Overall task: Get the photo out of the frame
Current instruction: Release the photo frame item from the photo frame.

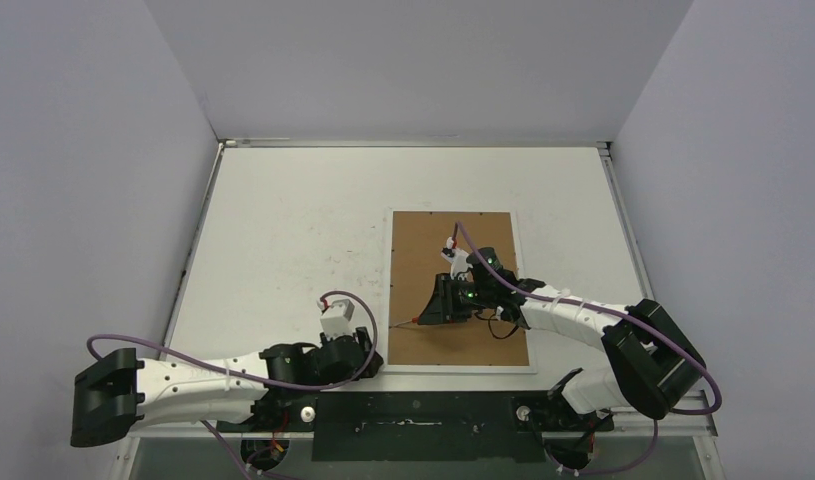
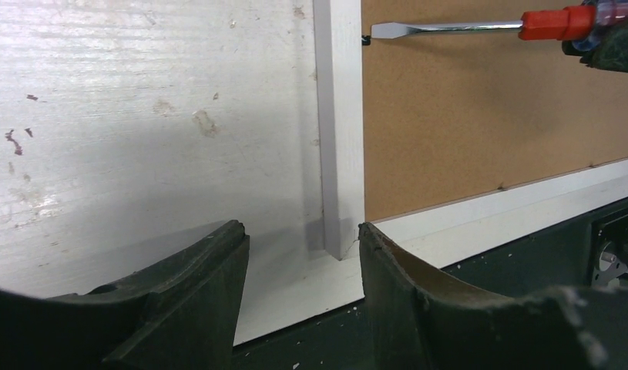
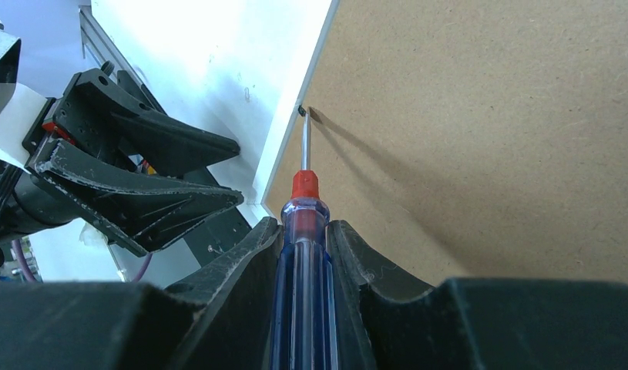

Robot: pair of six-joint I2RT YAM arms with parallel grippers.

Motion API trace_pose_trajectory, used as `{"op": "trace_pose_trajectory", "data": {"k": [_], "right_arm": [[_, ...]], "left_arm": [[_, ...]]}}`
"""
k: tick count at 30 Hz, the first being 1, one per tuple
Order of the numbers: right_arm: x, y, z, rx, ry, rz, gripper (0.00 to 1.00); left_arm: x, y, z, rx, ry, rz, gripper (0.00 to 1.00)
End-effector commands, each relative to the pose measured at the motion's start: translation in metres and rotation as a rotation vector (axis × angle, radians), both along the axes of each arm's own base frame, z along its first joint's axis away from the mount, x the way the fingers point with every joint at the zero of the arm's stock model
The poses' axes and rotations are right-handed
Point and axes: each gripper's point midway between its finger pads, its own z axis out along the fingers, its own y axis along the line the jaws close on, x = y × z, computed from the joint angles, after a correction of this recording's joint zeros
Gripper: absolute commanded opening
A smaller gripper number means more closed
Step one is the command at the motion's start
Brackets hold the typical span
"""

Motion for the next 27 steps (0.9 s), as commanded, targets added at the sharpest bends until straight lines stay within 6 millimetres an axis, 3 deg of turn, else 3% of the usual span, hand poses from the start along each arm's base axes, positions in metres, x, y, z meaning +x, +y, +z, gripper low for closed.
{"op": "trace_pose_trajectory", "data": {"k": [1, 5, 12, 20, 27], "right_arm": [[0.007, 0.001, 0.007, 0.001, -0.037, -0.002, 0.00], [0.007, -0.005, 0.005, -0.014, -0.026, -0.012, 0.00], [0.003, -0.006, 0.004, -0.016, -0.010, 0.003, 0.00], [0.000, -0.006, 0.002, -0.012, -0.004, 0.005, 0.00], [0.003, 0.000, 0.001, 0.011, 0.003, 0.014, 0.00]], "left_arm": [[0.005, -0.015, 0.012, -0.039, -0.021, -0.013, 0.54], [0.007, -0.019, 0.017, -0.050, -0.042, -0.029, 0.57], [0.007, 0.000, -0.004, 0.058, 0.003, 0.048, 0.57], [0.009, -0.010, -0.009, 0.110, 0.019, 0.034, 0.57], [0.002, 0.015, -0.043, 0.256, 0.088, 0.106, 0.42]]}}
